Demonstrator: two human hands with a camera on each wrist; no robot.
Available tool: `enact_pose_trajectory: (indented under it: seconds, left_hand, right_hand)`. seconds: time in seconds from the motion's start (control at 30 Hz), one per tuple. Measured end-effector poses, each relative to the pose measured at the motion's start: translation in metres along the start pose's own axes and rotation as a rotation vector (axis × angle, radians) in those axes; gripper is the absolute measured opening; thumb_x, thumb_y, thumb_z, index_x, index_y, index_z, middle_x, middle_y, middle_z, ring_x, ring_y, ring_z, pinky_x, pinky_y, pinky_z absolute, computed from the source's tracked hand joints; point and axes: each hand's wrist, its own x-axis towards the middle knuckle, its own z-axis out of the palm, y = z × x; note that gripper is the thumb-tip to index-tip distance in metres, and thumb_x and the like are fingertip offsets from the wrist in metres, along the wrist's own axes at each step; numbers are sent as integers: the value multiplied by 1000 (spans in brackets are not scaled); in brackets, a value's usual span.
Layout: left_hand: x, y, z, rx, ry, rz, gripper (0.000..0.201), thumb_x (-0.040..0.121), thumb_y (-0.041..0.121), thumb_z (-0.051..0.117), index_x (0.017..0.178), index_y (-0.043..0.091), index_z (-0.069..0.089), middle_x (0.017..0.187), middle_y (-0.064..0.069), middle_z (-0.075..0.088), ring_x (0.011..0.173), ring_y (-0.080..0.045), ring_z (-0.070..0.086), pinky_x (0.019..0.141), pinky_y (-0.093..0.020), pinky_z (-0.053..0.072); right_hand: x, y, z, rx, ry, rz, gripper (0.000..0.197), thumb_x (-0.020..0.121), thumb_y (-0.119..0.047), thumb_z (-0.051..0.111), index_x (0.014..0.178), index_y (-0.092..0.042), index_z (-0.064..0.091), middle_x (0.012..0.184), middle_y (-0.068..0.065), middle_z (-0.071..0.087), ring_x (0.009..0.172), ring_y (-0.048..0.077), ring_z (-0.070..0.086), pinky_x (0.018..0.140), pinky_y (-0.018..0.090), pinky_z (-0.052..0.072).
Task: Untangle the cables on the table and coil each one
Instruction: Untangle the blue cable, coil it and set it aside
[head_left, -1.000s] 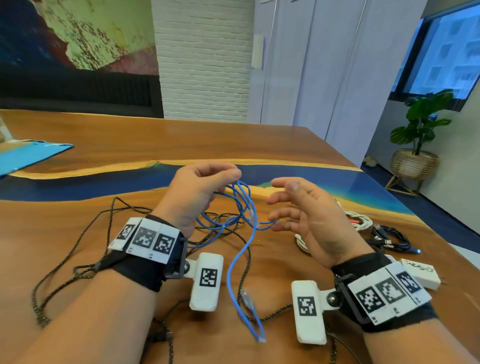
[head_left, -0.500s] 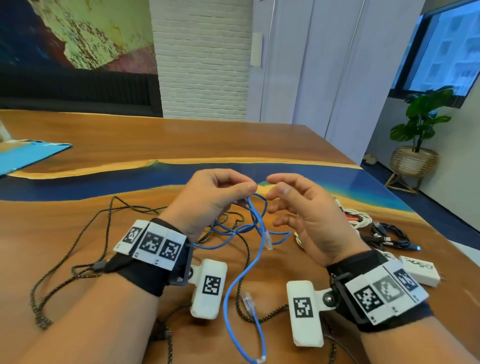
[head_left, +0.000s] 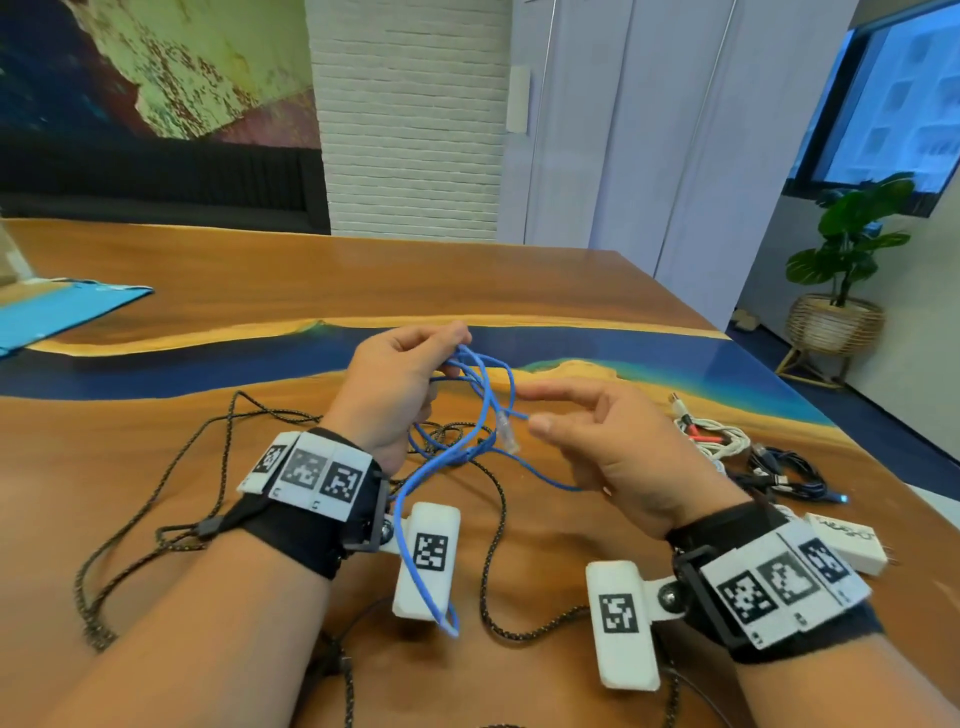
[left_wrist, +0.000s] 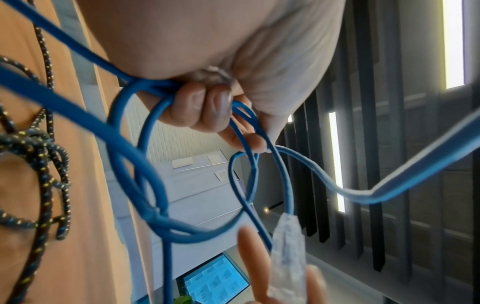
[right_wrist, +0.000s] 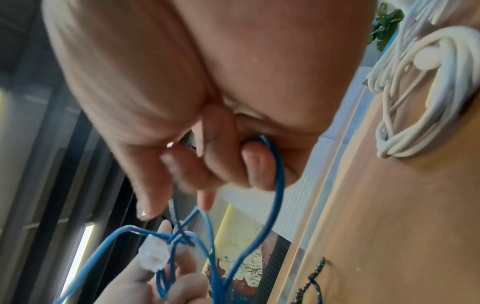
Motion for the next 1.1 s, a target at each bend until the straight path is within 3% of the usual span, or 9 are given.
enact_pose_trajectory:
  seconds: [0.17,0.27,0.4,0.53,0.63,0.77,0.9,0.97,1.1]
  left_hand:
    - [4,4,-7,-64,-11,-24,46,68,60,78,87,18,74,63,5,47,49,-14,19,44,-27,13]
    - [6,4,-10,-81,-4,-25,24,82,45,78,86,21,77,59,9,43,48,-12,17,44,-27,11]
    - [7,5,-15,-96,10,-68,33,91,48,69,97,17,78,60,10,42,46,-11,18,40,-23,15]
    - [6,6,-13,-48,0,-20,26,99,34,64,86,16,77,57,8,38,42,-8,21,42,-23,12]
    - [5,0,-9,36,-21,-7,28,101,34,62,91,14,78,60,6,40,42,-9,23,38,-20,19]
    - [1,-5,-3,99,-50,-9,28,99,38,64,92,17,82,62,3,43,46,-13,23,39,-20,22]
    - [1,-5,-2,68,-24,-21,28,99,37,64,95,15,81,58,4,38,45,-13,22,38,-20,22]
    - [2,-4,-3,59,-14,-17,28,99,37,64,97,14,80,56,6,37,44,-12,21,38,-21,21]
    - [5,-4,-6,21,49,0,25,98,34,66,93,14,80,59,6,47,41,-10,23,37,-22,20]
  right_hand:
    - [7,-1,-16,180,360,-14,17,103,-13,56,90,-6,64,46,-10,40,42,12,33,56,34,45]
    - [11,1,-21,381,491,6,20,108,-15,46,93,-9,56,57,-1,39,45,13,49,67,39,57]
    - [11,4,-25,443,583,41,15,108,-8,41,101,-11,54,78,8,56,46,14,51,51,31,55]
    - [8,3,-29,144,440,86,34,98,12,41,108,-10,65,106,11,69,63,14,61,55,29,57]
    - [4,-1,-17,-156,365,-22,39,89,16,52,105,-12,73,102,-1,73,79,-5,67,63,14,53]
    - [0,-7,-2,-202,176,-124,41,90,12,56,115,-17,71,106,0,76,99,2,70,81,18,56]
    - [-6,-8,10,-295,26,-91,9,92,-14,72,100,-17,76,89,9,75,80,16,69,71,30,57]
    - [-7,-10,7,-355,-17,-78,17,93,-28,71,82,-17,77,69,10,67,64,18,59,65,37,56]
    - [-12,-20,3,-265,-25,-117,28,93,-22,70,67,-12,72,53,-8,58,50,-1,50,53,11,40]
